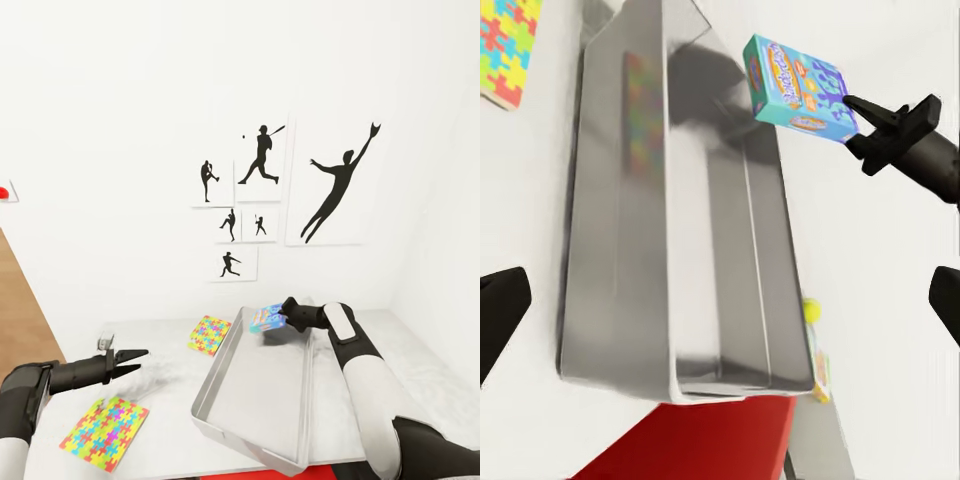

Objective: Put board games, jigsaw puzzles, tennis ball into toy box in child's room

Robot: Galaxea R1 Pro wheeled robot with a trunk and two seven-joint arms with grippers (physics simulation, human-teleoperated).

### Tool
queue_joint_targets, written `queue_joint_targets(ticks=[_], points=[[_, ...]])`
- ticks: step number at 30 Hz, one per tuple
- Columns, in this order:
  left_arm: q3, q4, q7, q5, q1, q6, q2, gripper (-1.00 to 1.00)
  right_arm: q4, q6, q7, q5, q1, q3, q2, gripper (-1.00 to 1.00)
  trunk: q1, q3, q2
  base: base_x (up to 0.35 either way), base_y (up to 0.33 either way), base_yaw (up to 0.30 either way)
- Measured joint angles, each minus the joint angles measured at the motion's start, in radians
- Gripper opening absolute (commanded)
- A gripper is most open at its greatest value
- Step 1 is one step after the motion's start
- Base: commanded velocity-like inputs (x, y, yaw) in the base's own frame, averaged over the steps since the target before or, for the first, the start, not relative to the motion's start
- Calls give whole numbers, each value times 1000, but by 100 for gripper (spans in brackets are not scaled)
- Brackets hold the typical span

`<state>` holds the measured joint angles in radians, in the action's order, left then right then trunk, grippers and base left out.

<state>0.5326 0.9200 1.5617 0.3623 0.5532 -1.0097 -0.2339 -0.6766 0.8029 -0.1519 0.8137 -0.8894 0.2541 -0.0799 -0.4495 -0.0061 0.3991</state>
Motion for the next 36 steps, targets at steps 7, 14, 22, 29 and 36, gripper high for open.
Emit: queue_joint_targets(ticks=[7, 14, 22, 29, 36], points=[[-12, -3, 0, -111, 0, 0, -70, 100, 5, -8, 1, -1, 0, -1, 1, -100, 0, -2, 0, 0, 0, 36], [-5, -6, 0, -122, -2, -1, -103, 100, 12, -40, -1, -5, 0, 2, 4, -100, 0, -12, -1, 0, 0, 91], [-1, -8, 0, -158, -3, -6, -163, 100, 68, -108, -4, -9, -1, 1, 9, -100, 0, -24, -2, 0, 0, 108], [-1, -8, 0, -162, -3, -6, -167, 100, 77, -117, -12, -10, -1, -2, 16, -100, 0, -35, -2, 0, 0, 109], [-1, -8, 0, -163, -3, -6, -167, 100, 77, -118, -13, -13, -4, -2, 15, -100, 0, -46, -2, 0, 0, 109]])
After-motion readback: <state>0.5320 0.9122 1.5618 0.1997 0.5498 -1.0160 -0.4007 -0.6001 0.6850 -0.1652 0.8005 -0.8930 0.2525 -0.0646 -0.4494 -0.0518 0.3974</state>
